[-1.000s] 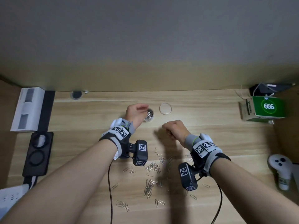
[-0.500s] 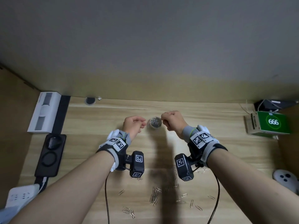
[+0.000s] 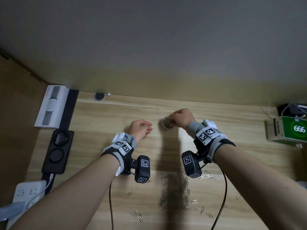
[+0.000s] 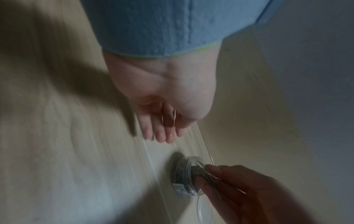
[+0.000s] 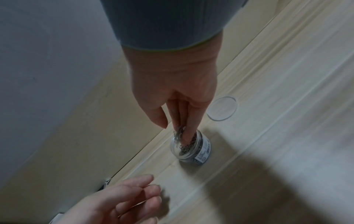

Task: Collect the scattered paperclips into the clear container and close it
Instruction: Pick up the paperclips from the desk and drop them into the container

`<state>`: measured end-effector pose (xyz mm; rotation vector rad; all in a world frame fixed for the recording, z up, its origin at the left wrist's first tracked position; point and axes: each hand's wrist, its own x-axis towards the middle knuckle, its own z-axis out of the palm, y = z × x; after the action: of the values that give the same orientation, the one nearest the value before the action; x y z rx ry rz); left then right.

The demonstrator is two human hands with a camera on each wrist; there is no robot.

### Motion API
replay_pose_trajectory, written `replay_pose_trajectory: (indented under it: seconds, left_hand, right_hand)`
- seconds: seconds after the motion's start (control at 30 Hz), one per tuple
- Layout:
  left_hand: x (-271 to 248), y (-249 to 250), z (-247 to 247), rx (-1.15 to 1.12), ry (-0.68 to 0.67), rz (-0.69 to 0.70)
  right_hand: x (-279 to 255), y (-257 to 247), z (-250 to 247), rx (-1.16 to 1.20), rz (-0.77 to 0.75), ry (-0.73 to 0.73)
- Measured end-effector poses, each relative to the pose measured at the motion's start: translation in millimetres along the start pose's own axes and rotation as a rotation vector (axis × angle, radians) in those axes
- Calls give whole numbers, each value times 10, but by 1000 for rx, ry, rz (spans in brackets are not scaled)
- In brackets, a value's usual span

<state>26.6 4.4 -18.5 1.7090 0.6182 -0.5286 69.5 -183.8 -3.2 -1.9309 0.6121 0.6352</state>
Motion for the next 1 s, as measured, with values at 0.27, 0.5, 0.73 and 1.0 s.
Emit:
replay_pose_trajectory:
  seconds: [0.27, 0.5, 0.73, 1.0]
  left_hand:
    - [-46, -10, -19, -10, -13, -14]
    - [-248, -146, 51, 59, -39, 6]
    - [-526, -601, 241, 271, -120, 123]
    - [-980, -1058, 459, 646, -159, 378]
  right_hand:
    - [-86, 3, -33, -21, -36, 41]
    - [-374, 390, -281, 112, -5, 72]
    - [-698, 1200, -497, -14, 56, 187]
    - [-1018, 2011, -668, -366, 47, 273]
